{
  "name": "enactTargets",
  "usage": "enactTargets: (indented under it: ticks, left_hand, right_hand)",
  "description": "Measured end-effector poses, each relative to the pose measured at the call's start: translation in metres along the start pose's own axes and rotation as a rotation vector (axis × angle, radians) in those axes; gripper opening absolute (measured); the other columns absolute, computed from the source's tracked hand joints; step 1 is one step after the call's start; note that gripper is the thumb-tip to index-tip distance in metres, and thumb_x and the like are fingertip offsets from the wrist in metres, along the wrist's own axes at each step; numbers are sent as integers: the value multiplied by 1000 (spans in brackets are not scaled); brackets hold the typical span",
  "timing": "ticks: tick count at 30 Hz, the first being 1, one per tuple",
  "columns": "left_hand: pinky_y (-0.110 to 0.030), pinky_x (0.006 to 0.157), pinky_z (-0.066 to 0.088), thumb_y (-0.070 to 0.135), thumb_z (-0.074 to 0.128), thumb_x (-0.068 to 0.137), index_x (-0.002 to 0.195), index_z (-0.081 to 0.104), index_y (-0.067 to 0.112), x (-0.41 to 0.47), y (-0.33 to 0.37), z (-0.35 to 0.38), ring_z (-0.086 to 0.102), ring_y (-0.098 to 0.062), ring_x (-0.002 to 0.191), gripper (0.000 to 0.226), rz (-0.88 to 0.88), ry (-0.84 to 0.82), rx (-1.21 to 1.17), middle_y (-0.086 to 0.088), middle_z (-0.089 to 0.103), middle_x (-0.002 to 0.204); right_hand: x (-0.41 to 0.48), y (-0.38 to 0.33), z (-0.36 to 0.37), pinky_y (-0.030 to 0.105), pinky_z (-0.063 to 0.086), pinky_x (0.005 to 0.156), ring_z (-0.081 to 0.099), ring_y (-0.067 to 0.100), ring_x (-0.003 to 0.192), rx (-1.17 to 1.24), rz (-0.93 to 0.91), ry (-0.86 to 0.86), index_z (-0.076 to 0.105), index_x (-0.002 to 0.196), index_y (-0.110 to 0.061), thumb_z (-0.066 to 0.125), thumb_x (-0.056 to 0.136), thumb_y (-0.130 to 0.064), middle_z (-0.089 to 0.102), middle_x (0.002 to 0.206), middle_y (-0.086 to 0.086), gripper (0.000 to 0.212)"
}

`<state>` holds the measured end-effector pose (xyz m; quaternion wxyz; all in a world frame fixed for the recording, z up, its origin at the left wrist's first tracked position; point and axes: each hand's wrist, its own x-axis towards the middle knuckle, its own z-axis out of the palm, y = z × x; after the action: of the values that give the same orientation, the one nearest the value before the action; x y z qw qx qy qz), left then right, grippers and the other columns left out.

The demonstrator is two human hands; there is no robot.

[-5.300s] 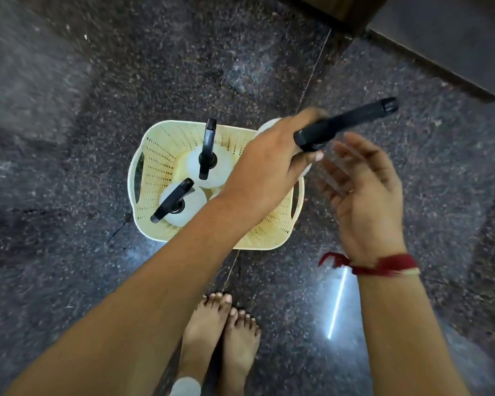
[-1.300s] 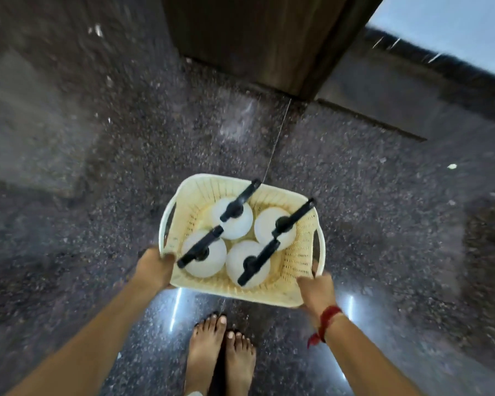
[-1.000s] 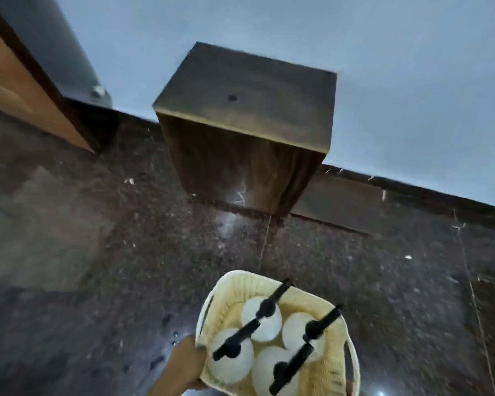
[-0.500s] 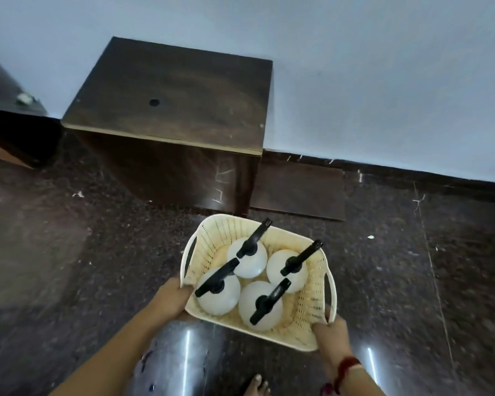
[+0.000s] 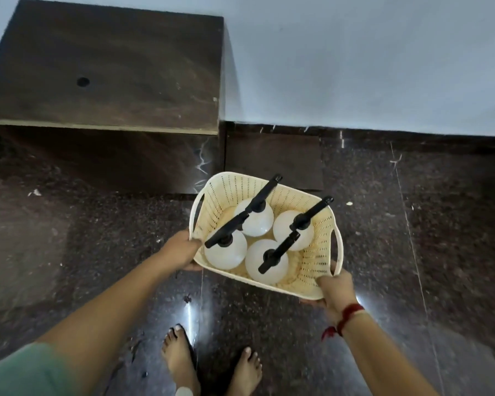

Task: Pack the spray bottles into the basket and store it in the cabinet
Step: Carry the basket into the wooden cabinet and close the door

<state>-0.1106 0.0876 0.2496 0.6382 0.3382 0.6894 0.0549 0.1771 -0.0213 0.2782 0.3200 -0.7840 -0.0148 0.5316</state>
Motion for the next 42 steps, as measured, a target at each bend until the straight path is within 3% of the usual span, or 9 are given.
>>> enactTargets:
  ticks: [6,10,13,16,18,25,31,36,42]
  left_hand:
    - [-32,64,55,49,37,99,124,53,17,-16,57,2,65,-26,88,44,45,-27,158,-7,63,107]
    - [-43,84,40,50,34,97,107,59,19,-22,103,-2,58,-31,104,41,715,630,725,-6,64,103]
    - [-58,105,24,38,41,93,126,54,17,-6,136,-7,47,-29,124,41,1126,744,1474,-7,56,129]
    - [-67,111,-2,39,32,97,148,26,6,18,159,-17,16,-32,147,61,917,715,2195,-13,27,156]
    - [-69,110,-5,42,35,96,150,20,6,27,168,-19,7,-37,148,66,739,744,2391,-17,20,158]
    - [-67,113,4,32,51,94,137,47,10,24,174,7,37,-37,132,49,713,775,2431,-16,47,132]
    - [-48,118,15,30,44,96,115,62,8,11,170,5,55,-29,110,34,816,572,2208,-12,62,113]
    - [-33,66,44,32,39,99,93,67,10,-2,140,9,66,-29,88,36,721,360,1732,-8,70,94]
    - [-32,64,44,30,50,92,107,63,14,-4,79,-17,63,-28,98,26,294,150,1576,-5,63,101]
  right_hand:
    - [-4,-14,-8,39,57,42,66,31,77,114,91,-11,55,110,-15,37,94,11,65,99,13,35]
    - [-3,-12,-22,37,56,39,64,34,79,205,116,30,53,109,-9,36,92,15,61,105,18,34]
    - [-1,-3,-37,36,55,37,61,40,89,220,128,77,52,109,-8,36,92,15,59,108,21,33]
    - [3,6,-50,36,55,37,61,36,82,239,135,132,51,114,-10,37,92,14,59,105,19,35]
    - [5,15,-56,35,55,36,61,33,79,237,157,152,51,118,-9,38,93,13,59,106,18,36]
    - [-5,36,-58,38,54,36,59,46,104,242,268,196,48,124,3,38,93,14,57,111,23,34]
    - [-15,44,-55,38,56,38,60,42,93,216,265,161,49,123,3,38,95,12,58,109,25,32]
    - [-17,41,-49,38,57,40,61,37,81,170,221,135,49,127,1,38,93,13,58,111,25,38]
    - [-14,34,-30,51,59,55,61,41,89,67,198,108,47,127,2,36,93,14,58,112,24,38]
